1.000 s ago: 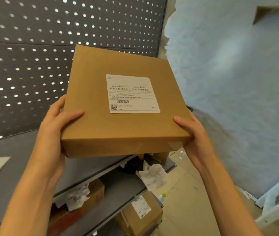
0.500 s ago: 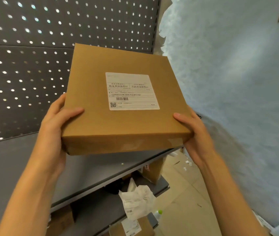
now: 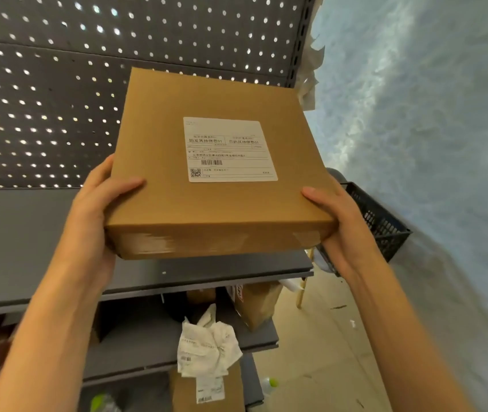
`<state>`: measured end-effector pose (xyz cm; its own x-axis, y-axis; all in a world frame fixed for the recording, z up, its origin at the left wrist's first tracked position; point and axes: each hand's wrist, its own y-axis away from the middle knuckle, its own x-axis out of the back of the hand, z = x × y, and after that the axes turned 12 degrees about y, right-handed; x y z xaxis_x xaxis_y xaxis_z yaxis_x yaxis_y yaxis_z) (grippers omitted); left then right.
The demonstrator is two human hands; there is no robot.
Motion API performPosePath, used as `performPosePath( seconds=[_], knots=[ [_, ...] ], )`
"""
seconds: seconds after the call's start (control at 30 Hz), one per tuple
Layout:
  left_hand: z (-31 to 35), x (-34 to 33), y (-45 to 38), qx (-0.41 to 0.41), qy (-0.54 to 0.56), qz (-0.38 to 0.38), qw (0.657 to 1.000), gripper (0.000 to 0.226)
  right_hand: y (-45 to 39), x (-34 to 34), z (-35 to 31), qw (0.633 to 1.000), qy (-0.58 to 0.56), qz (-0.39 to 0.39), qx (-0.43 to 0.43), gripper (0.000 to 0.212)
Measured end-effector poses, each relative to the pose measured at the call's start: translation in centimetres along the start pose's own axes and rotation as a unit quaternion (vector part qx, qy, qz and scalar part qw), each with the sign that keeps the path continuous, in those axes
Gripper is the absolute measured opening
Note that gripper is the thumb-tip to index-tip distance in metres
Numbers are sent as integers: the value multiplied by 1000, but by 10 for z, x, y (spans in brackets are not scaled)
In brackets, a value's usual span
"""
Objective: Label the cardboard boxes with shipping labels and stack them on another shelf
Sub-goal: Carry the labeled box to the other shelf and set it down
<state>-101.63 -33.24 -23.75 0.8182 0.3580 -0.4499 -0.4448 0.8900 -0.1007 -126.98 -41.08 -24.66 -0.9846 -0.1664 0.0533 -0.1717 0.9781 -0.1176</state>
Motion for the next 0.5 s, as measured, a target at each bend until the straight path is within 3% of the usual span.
performPosePath(
  seconds=[0.17, 0.3, 0.5],
  knots=[
    [-13, -10, -9, 2, -8, 34, 999, 37, -27, 8, 8, 999, -11, -29, -8, 61],
    [-26, -9, -26, 28, -15, 50, 998, 48, -48, 5, 22, 999, -5, -45, -28, 62],
    [-44, 1, -48, 71, -23, 72, 995, 37, -68, -4, 48, 997, -6, -40, -68, 66]
  ],
)
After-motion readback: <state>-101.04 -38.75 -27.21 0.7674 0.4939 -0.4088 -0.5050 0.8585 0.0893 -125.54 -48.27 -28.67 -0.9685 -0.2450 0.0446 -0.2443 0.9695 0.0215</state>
